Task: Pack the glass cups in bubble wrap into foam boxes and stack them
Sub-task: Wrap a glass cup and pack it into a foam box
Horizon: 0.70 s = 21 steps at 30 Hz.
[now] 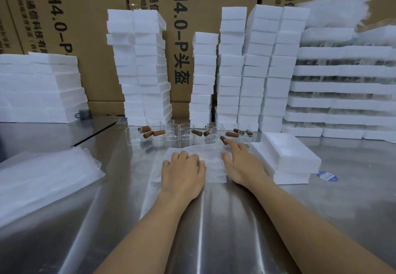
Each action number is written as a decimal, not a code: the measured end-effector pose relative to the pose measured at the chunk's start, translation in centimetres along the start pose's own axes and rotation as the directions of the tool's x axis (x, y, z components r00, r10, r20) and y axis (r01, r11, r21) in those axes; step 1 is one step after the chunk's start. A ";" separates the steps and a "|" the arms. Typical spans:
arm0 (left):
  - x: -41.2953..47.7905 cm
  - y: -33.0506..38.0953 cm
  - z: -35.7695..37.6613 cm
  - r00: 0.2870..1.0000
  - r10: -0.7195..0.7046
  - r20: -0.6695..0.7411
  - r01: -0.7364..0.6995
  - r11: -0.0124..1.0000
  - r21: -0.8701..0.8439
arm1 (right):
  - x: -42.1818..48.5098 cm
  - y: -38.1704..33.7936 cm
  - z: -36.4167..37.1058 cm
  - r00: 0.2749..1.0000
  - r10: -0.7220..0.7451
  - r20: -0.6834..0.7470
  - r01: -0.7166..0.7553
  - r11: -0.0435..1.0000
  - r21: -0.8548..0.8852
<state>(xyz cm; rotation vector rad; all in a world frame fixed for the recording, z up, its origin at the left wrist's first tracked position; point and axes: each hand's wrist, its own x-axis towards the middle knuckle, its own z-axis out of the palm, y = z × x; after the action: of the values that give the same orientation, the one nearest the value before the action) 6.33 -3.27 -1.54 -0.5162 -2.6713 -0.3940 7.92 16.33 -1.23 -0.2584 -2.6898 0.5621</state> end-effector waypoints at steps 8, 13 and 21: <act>0.1 0.8 0.7 0.999 0.041 -0.013 -0.042 0.993 -0.106 | 3.9 -0.2 1.3 1.000 0.002 0.005 -0.002 1.000 -0.007; 0.3 0.6 0.8 1.000 0.026 0.007 -0.024 0.986 -0.163 | 4.2 0.1 1.4 0.998 0.032 -0.049 -0.027 0.995 0.091; -0.2 0.1 -0.7 0.999 0.000 0.033 0.007 0.980 -0.200 | -0.2 0.1 0.0 0.992 0.008 -0.129 0.024 0.968 0.249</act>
<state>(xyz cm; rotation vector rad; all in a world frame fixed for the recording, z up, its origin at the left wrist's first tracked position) 6.74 -3.46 -0.97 -0.5815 -2.6788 -0.6664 8.11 16.38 -1.34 -0.2064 -2.4629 0.8436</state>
